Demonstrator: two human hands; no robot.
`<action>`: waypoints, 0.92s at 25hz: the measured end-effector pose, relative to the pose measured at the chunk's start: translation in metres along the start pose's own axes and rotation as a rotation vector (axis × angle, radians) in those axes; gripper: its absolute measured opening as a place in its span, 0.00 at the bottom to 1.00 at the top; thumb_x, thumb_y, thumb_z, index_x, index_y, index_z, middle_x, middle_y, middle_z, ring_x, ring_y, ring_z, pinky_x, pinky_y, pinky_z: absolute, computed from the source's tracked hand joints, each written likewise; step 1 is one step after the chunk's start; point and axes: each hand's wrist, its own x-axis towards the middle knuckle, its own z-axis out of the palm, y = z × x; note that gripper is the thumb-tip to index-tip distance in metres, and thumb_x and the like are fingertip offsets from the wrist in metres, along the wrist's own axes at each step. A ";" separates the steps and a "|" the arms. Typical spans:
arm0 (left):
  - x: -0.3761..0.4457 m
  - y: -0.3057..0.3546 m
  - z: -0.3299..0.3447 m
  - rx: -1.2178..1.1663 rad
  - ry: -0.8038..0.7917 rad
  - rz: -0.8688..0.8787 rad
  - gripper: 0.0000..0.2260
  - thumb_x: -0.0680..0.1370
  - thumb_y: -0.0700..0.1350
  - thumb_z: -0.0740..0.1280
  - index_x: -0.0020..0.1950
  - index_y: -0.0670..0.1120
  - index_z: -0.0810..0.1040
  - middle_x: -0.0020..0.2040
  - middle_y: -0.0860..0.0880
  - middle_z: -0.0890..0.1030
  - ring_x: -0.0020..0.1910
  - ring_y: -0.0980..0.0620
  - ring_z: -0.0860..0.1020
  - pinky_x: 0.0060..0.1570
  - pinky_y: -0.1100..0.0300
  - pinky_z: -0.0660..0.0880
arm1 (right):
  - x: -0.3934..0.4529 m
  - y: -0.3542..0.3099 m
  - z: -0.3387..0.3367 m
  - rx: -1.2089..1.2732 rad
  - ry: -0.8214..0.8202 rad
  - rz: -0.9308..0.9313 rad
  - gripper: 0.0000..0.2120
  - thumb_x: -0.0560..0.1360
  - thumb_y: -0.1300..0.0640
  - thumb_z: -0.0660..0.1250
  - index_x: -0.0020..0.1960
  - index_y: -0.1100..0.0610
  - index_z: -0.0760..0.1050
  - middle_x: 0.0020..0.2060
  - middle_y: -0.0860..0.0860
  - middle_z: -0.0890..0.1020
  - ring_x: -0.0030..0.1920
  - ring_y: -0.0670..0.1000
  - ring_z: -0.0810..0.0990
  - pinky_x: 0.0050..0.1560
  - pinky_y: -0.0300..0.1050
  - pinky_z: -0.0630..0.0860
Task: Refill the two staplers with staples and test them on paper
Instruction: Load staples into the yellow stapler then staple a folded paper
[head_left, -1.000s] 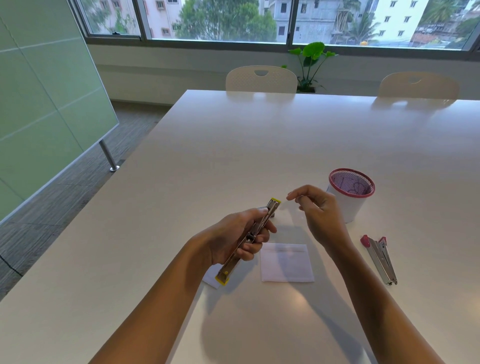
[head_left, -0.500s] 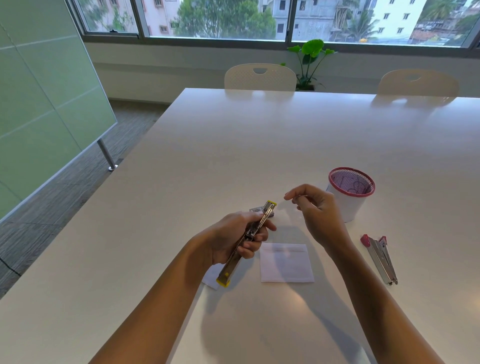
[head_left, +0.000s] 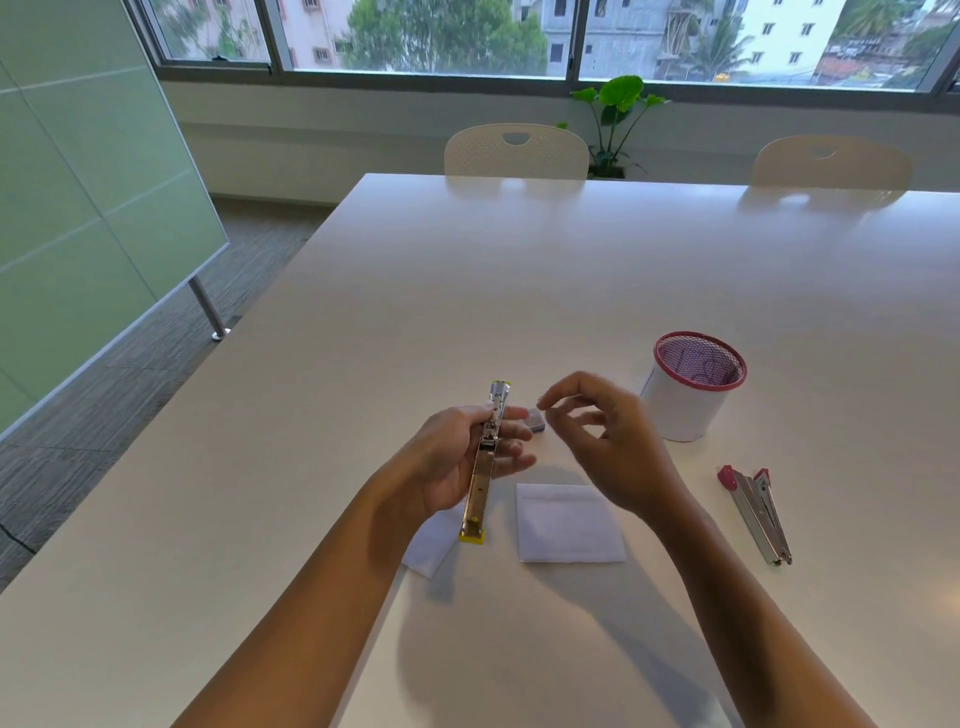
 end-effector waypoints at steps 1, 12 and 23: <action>0.000 0.001 0.000 -0.035 0.008 0.012 0.18 0.86 0.43 0.50 0.59 0.34 0.77 0.42 0.39 0.82 0.35 0.47 0.81 0.34 0.57 0.82 | -0.003 -0.002 0.001 -0.038 -0.044 -0.065 0.05 0.77 0.61 0.69 0.48 0.52 0.79 0.46 0.44 0.82 0.47 0.44 0.81 0.46 0.33 0.76; 0.000 0.004 0.002 -0.172 0.107 0.032 0.17 0.86 0.42 0.50 0.68 0.34 0.69 0.48 0.37 0.84 0.42 0.44 0.85 0.42 0.54 0.83 | -0.022 -0.020 0.013 -0.265 -0.358 -0.360 0.12 0.71 0.57 0.74 0.54 0.50 0.79 0.53 0.43 0.80 0.57 0.48 0.76 0.58 0.43 0.74; 0.000 -0.007 0.008 -0.044 0.053 0.033 0.16 0.85 0.40 0.51 0.68 0.38 0.73 0.57 0.38 0.83 0.53 0.41 0.84 0.50 0.49 0.83 | -0.020 -0.037 0.005 -0.015 -0.161 -0.296 0.09 0.72 0.57 0.77 0.50 0.55 0.83 0.45 0.48 0.83 0.46 0.48 0.81 0.48 0.37 0.77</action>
